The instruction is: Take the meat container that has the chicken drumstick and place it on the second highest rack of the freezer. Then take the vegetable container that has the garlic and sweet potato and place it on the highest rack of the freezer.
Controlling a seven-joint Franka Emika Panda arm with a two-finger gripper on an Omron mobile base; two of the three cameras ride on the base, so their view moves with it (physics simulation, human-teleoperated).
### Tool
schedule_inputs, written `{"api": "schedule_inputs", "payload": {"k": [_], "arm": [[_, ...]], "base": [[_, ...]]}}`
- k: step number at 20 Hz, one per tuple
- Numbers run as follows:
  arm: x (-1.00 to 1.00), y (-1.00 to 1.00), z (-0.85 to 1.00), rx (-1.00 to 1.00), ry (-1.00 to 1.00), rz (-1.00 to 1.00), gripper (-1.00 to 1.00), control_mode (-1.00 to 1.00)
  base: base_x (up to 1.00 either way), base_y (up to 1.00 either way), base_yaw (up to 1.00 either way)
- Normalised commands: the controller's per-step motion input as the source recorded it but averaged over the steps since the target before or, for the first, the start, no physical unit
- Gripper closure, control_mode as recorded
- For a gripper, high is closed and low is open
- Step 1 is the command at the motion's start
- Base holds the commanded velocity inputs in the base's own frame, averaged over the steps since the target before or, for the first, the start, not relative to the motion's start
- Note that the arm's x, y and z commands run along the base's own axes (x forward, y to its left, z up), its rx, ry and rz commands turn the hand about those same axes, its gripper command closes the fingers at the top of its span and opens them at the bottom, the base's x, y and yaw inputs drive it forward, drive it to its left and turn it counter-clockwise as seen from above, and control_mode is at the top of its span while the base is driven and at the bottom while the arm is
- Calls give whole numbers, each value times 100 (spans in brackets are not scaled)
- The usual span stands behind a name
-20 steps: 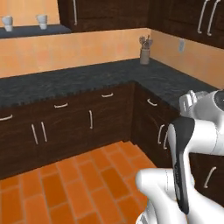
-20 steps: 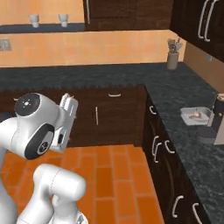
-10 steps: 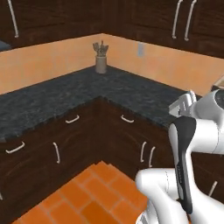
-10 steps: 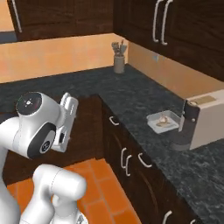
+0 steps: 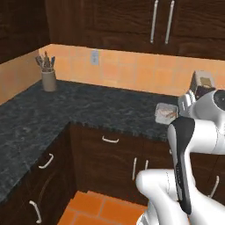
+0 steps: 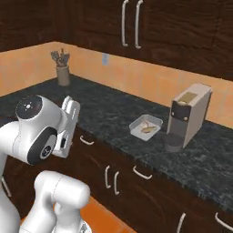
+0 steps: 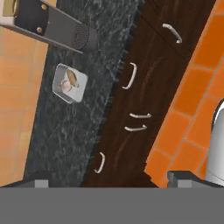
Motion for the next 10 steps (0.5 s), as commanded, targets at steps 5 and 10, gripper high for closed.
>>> {"api": "schedule_inputs", "payload": {"k": [5,10], "arm": [[0,0,0,0,0,0,-100,100],[0,0,0,0,0,0,-100,100]], "base": [[64,50,-72],[84,36,-37]]}}
